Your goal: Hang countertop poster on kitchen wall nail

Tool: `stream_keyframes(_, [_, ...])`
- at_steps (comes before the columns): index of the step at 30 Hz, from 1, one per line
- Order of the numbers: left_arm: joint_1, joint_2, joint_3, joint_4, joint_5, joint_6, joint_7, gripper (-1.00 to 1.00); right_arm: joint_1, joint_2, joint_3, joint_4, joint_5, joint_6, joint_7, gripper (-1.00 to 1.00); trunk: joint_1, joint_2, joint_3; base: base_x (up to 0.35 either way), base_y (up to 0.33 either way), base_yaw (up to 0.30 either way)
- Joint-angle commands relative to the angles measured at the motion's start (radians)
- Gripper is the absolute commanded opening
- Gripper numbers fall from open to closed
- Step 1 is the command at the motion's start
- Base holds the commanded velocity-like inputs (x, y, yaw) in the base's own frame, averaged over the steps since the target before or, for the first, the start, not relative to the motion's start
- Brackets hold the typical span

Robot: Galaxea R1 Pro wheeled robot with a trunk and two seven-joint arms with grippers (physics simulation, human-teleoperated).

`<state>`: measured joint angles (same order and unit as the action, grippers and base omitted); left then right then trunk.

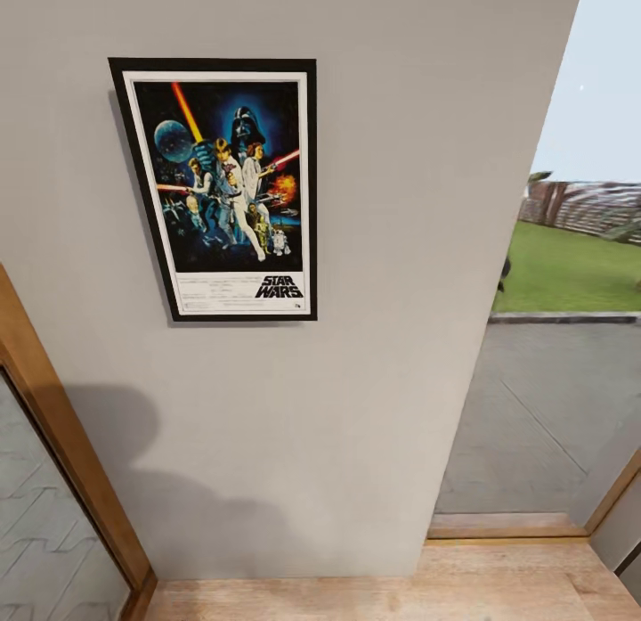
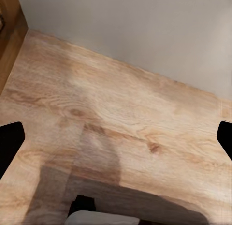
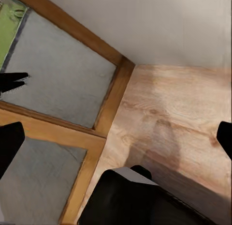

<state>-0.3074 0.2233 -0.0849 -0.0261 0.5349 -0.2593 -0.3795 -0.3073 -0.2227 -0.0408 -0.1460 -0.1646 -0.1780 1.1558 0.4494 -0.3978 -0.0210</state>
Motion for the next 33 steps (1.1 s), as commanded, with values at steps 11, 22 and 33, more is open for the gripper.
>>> stream_keyframes(11, [0.057, -0.064, -0.011, 0.001, 0.008, -0.002, 0.361, 1.00, 0.087, 0.039, 0.004, 0.194, 0.033, -0.039, -0.682, 1.00, 0.001, -0.002, -0.002, 0.000, 0.000, 0.000])
stream_keyframes(22, [0.060, -0.096, -0.011, 0.000, 0.009, -0.003, 0.401, 1.00, 0.103, 0.057, 0.003, 0.197, 0.037, -0.036, -0.870, 1.00, 0.001, -0.002, -0.002, 0.000, 0.000, 0.000])
stream_keyframes(33, [0.060, -0.107, -0.012, 0.000, 0.010, -0.003, 0.400, 1.00, 0.103, 0.057, 0.002, 0.197, 0.034, -0.038, -0.872, 1.00, 0.001, -0.002, -0.002, 0.000, 0.000, 0.000])
